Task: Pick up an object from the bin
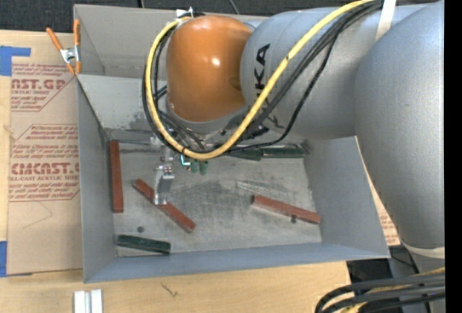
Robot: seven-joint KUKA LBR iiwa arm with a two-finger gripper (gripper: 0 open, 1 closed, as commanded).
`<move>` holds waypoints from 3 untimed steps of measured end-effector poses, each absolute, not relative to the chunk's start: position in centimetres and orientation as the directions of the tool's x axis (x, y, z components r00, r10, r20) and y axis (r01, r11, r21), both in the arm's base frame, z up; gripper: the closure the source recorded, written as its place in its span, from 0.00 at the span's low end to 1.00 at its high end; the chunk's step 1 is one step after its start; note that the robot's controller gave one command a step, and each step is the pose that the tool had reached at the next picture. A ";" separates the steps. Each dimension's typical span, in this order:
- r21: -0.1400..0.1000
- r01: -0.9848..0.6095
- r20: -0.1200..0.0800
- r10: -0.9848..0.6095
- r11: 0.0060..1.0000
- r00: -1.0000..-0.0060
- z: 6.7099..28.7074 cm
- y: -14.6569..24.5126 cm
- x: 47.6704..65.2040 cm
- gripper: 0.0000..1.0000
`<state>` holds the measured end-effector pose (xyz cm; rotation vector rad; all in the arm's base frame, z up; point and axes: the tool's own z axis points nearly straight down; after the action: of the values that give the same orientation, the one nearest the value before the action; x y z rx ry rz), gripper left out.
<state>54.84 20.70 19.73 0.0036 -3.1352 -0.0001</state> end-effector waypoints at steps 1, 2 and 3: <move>0.001 -0.001 -0.001 -0.001 1.000 -1.000 20.1 20.6 55.0 0.00; 0.004 0.006 -0.009 0.006 1.000 -1.000 16.0 19.3 55.1 0.00; 0.004 0.214 -0.006 0.214 0.977 -0.977 7.9 16.6 55.5 1.00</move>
Offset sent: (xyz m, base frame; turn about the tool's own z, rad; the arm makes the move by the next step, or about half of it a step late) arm 0.0005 -0.0441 -0.1273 0.0289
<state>55.54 16.61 7.88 -0.3381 -3.1293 -0.0049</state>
